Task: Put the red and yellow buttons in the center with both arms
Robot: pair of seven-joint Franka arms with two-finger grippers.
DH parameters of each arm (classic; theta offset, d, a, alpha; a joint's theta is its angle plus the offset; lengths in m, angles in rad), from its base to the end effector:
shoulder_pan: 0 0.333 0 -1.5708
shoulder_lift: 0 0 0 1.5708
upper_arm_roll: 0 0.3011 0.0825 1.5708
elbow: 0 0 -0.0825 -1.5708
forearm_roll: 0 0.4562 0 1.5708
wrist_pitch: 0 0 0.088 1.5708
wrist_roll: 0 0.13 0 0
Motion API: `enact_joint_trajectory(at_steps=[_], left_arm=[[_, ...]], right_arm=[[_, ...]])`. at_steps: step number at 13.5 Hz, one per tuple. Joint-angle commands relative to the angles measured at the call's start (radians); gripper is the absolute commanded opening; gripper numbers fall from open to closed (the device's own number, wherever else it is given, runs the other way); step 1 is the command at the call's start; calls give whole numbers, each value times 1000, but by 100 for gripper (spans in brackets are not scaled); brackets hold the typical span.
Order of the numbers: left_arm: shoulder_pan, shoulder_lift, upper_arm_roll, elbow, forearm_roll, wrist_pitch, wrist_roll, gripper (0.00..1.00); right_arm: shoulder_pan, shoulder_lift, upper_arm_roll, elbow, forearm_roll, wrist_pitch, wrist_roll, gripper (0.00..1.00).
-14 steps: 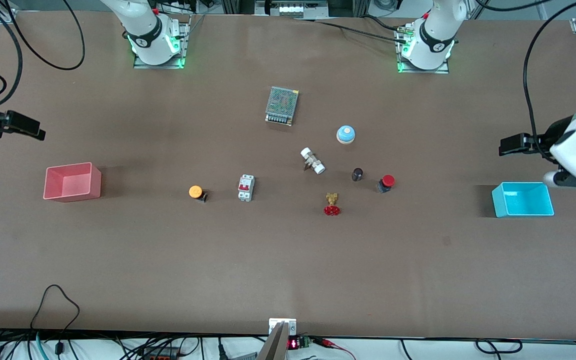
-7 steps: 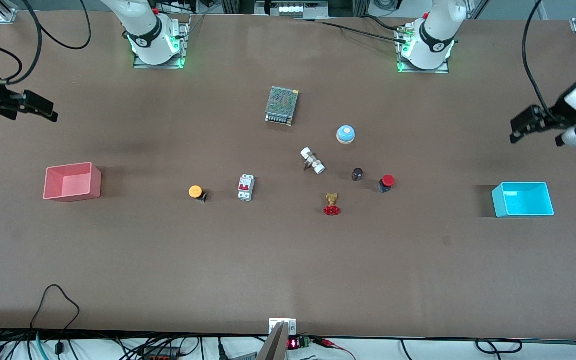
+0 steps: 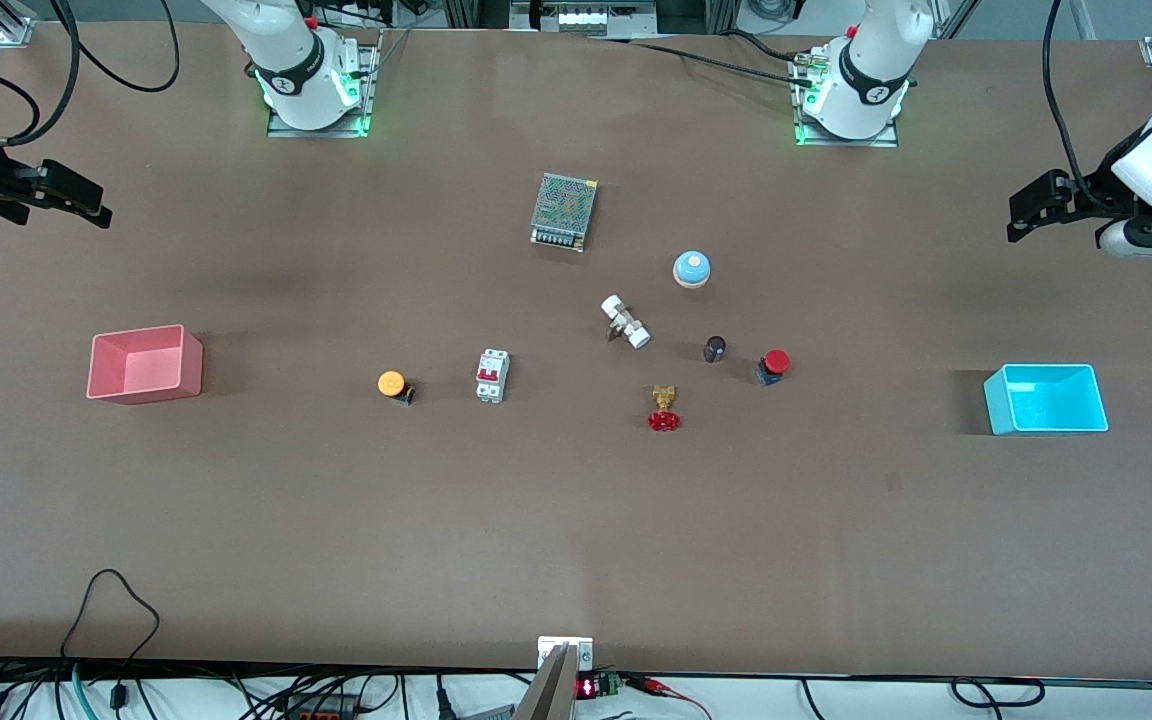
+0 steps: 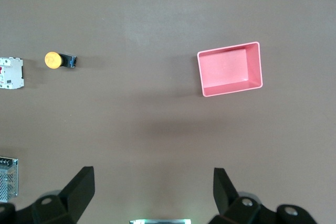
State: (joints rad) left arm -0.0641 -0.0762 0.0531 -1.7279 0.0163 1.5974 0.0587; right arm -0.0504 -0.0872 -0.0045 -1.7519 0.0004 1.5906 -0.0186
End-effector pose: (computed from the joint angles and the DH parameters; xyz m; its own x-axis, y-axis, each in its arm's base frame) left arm 0.6015 -0.0037 0.5502 0.9960 -0.0704 -0.0550 -0.0710 -0.9974 -0.0090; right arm 0.5951 -0.0327 0.5433 0.9966 -0.0361 -0.0740 -0.0364 -0.9993 -0.0022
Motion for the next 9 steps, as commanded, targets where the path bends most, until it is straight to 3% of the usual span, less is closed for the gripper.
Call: enact_joint_trajectory(at_steps=[1,9], left_arm=[[-3,18,10,43,-9,-25,24,100],[23,21,16,47,-6,-42,30,100]], right_arm=[[-12,-28,8,-20,-2,-12,-14,100],[-11,-28,3,-15,-2,-17,-9,100]])
